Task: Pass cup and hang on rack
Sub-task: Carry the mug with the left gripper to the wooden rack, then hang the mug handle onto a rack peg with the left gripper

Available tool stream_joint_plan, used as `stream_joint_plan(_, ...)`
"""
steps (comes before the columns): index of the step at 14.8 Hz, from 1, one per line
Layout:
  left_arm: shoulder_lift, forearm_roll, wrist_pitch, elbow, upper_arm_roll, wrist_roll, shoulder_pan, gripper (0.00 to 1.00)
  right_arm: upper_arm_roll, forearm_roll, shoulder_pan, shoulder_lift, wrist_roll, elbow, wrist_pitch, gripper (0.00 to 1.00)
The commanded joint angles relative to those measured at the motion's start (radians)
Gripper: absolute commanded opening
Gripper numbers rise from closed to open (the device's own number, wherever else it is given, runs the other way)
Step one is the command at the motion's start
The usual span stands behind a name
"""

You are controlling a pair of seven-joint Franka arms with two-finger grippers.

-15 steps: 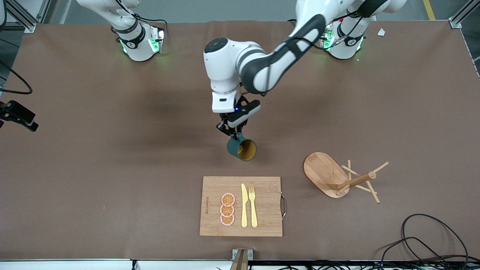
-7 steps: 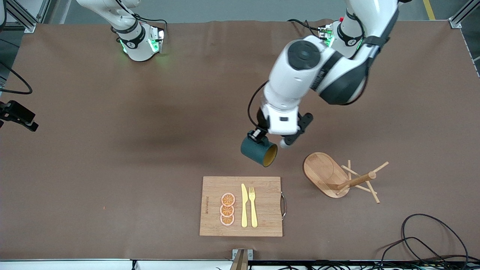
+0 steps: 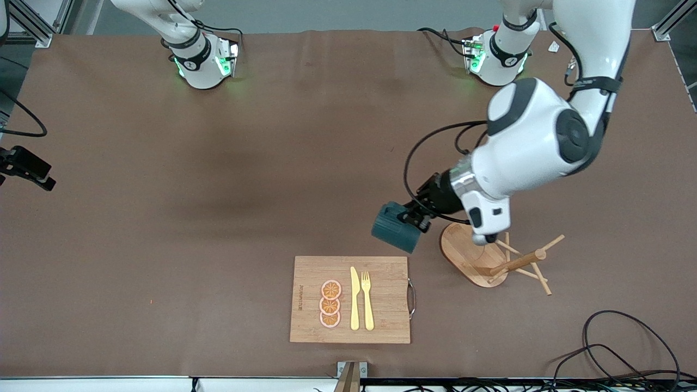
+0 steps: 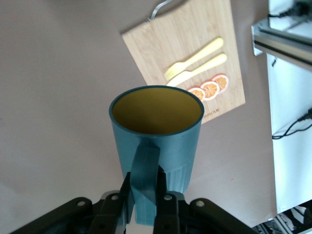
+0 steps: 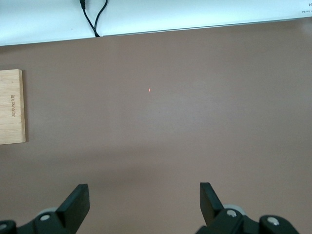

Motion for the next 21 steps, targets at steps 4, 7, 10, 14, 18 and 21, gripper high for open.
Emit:
stream_joint_plan(4, 0.006, -0.197, -0.192, 0.003, -0.004, 0.123, 0.163, 0.01, 0.003, -0.011, -0.003, 0.003, -0.002, 0.010, -0.005, 1.00)
stream_joint_plan(7, 0.032, -0.234, -0.278, 0.001, -0.004, 0.174, 0.224, 0.01, 0.003, -0.011, -0.002, 0.003, -0.002, 0.010, -0.005, 1.00)
stream_joint_plan(10, 0.044, -0.236, -0.324, 0.000, -0.003, 0.206, 0.277, 0.01, 0.003, -0.011, -0.002, 0.003, -0.002, 0.010, -0.005, 1.00)
stream_joint_plan(14, 0.056, -0.236, -0.350, 0.000, 0.003, 0.224, 0.309, 0.00, 0.003, -0.011, -0.002, 0.003, -0.002, 0.010, -0.005, 1.00)
stream_joint_plan(18, 0.084, -0.238, -0.350, 0.003, 0.007, 0.254, 0.358, 0.01, 0.003, -0.011, -0.003, 0.003, -0.001, 0.010, -0.003, 1.00)
stream_joint_plan(21, 0.111, -0.316, -0.350, 0.003, 0.003, 0.267, 0.402, 0.01, 0.003, -0.009, -0.005, 0.003, -0.002, 0.010, -0.002, 1.00)
